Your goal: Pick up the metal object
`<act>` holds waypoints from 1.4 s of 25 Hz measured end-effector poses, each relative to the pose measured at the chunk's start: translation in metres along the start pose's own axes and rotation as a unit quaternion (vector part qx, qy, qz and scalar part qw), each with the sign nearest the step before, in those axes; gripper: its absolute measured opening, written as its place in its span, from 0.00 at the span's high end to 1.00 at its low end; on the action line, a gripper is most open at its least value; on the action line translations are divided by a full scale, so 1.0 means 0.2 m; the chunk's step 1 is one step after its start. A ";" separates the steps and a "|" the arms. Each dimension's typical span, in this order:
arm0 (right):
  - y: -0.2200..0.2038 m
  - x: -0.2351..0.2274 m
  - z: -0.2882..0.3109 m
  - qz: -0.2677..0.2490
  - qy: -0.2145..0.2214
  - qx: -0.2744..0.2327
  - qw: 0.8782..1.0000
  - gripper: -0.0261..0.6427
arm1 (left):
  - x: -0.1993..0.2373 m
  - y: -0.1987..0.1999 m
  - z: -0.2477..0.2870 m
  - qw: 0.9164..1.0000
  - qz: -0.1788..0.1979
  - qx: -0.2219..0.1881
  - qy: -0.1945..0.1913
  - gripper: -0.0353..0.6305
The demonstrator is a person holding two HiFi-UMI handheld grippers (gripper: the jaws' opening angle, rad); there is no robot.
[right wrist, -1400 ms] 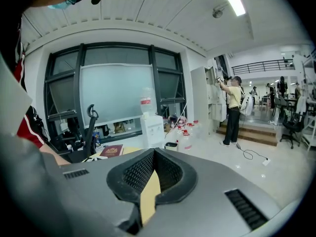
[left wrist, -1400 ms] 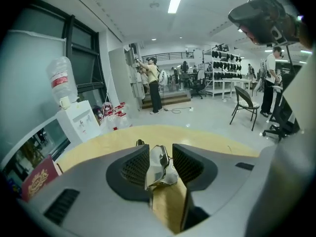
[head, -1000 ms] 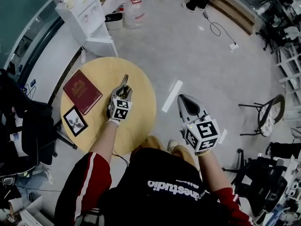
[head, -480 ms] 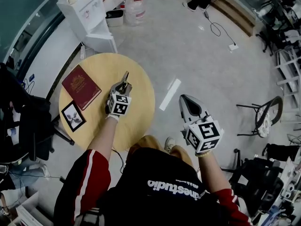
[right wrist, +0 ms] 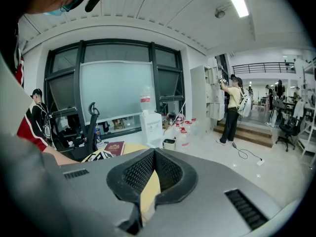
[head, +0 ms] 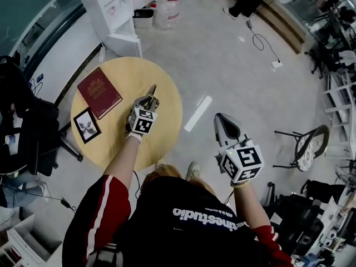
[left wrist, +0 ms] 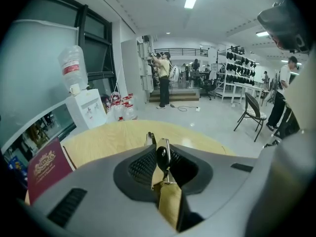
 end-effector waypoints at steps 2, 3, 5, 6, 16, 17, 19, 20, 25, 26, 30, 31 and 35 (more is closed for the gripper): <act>-0.01 0.00 -0.02 0.000 0.006 0.001 1.000 0.92 | -0.01 0.00 -0.04 1.000 -0.012 -0.006 0.000 0.84; -0.01 0.01 -0.03 0.000 0.010 0.001 1.000 0.92 | -0.02 0.00 -0.06 1.000 -0.019 -0.012 0.001 0.84; -0.01 0.01 -0.04 -0.003 0.017 0.000 1.000 0.92 | -0.03 0.01 -0.09 0.999 -0.028 -0.024 0.005 0.84; -0.01 0.01 -0.04 -0.004 0.020 -0.001 1.000 0.92 | -0.03 0.02 -0.11 0.999 -0.032 -0.029 0.008 0.84; 0.10 0.04 -0.09 -0.016 0.069 -0.026 0.997 0.92 | -0.04 0.14 -0.46 0.993 -0.080 -0.064 0.055 0.84; 0.11 0.03 -0.10 -0.017 0.074 -0.029 0.997 0.92 | -0.06 0.16 -0.49 0.993 -0.082 -0.070 0.058 0.84; 0.14 0.03 -0.13 -0.020 0.084 -0.034 0.996 0.92 | -0.09 0.19 -0.56 0.991 -0.088 -0.079 0.063 0.84; 0.15 0.04 -0.13 -0.021 0.089 -0.037 0.995 0.92 | -0.10 0.21 -0.60 0.990 -0.094 -0.084 0.066 0.84; 0.19 0.06 -0.17 -0.026 0.110 -0.049 0.992 0.92 | -0.12 0.30 -0.79 0.981 -0.126 -0.123 0.087 0.84; 0.20 0.06 -0.19 -0.026 0.114 -0.052 0.992 0.92 | -0.13 0.31 -0.82 0.979 -0.128 -0.128 0.092 0.85; 0.20 0.05 -0.25 -0.024 0.122 -0.061 0.990 0.92 | -0.16 0.37 -0.95 0.974 -0.133 -0.147 0.112 0.85; 0.21 0.03 -0.26 -0.022 0.122 -0.062 0.990 0.92 | -0.16 0.39 -0.98 0.972 -0.133 -0.152 0.117 0.85; 0.24 -0.04 -0.31 -0.017 0.121 -0.067 0.990 0.92 | -0.16 0.47 -1.12 0.966 -0.131 -0.172 0.142 0.91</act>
Point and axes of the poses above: the fingertips, and each gripper's own axes: z forward along the fingers, x to its left, y out of its top, the point moved 5 cm from there along -z, backward along the fingers, and after that the axes turned 2 degrees about z, right-handed, at the moved point
